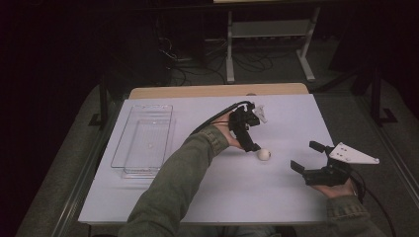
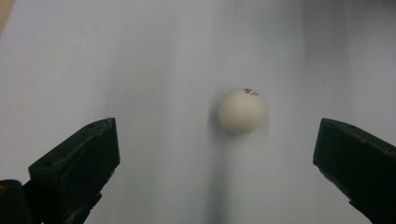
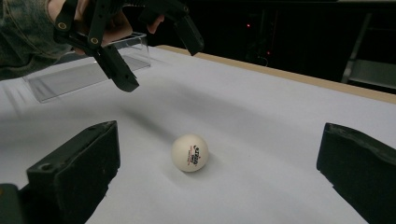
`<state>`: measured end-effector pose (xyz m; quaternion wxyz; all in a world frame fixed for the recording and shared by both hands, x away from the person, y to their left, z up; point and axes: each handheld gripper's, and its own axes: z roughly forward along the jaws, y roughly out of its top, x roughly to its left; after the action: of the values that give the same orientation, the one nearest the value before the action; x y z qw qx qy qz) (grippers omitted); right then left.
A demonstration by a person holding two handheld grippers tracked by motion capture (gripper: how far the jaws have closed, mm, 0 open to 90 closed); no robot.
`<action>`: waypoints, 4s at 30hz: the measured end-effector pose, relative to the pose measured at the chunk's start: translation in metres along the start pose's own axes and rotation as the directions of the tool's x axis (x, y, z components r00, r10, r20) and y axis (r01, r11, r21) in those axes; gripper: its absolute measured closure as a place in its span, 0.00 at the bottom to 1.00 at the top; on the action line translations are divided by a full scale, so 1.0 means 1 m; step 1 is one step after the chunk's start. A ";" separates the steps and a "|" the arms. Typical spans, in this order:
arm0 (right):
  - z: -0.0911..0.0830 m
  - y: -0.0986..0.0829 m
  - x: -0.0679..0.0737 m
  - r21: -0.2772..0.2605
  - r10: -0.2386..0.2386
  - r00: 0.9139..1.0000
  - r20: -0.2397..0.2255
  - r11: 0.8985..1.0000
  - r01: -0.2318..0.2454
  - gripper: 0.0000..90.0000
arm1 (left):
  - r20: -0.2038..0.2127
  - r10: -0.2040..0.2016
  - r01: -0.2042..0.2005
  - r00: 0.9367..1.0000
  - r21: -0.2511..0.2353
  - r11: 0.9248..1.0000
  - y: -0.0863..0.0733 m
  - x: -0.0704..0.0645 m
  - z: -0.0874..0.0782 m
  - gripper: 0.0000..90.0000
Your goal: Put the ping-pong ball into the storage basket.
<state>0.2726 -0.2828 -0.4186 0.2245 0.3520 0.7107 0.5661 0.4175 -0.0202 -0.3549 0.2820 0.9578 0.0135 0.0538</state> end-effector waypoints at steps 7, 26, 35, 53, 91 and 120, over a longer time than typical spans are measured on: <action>-0.002 0.000 0.000 -0.002 0.002 1.000 0.004 1.000 -0.002 0.00 | 0.001 -0.011 0.011 1.000 -0.005 1.000 -0.001 0.002 0.007 0.00; -0.002 0.000 0.000 0.000 0.003 1.000 0.006 1.000 -0.003 0.00 | 0.017 -0.023 0.024 1.000 -0.011 1.000 -0.010 -0.001 0.027 0.00; -0.001 0.000 0.001 0.000 -0.003 1.000 0.000 1.000 0.003 0.00 | 0.028 -0.036 0.036 0.999 0.001 0.999 -0.015 -0.003 0.037 0.00; -0.002 0.001 0.002 0.009 -0.001 1.000 -0.006 1.000 0.001 0.00 | 0.051 -0.030 0.029 0.998 0.026 0.999 -0.014 -0.007 0.059 0.00; -0.002 0.001 0.003 0.012 -0.007 1.000 -0.007 1.000 0.007 0.00 | 0.092 0.036 -0.039 0.995 0.023 0.999 -0.012 -0.015 0.073 0.35; -0.002 0.002 0.003 0.009 -0.007 1.000 -0.004 1.000 0.007 0.00 | 0.123 0.021 -0.025 0.992 0.028 0.999 -0.010 -0.013 0.072 0.56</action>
<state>0.2696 -0.2811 -0.4164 0.2234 0.3495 0.7148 0.5631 0.4122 -0.0516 -0.4217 0.2673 0.9635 -0.0141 -0.0021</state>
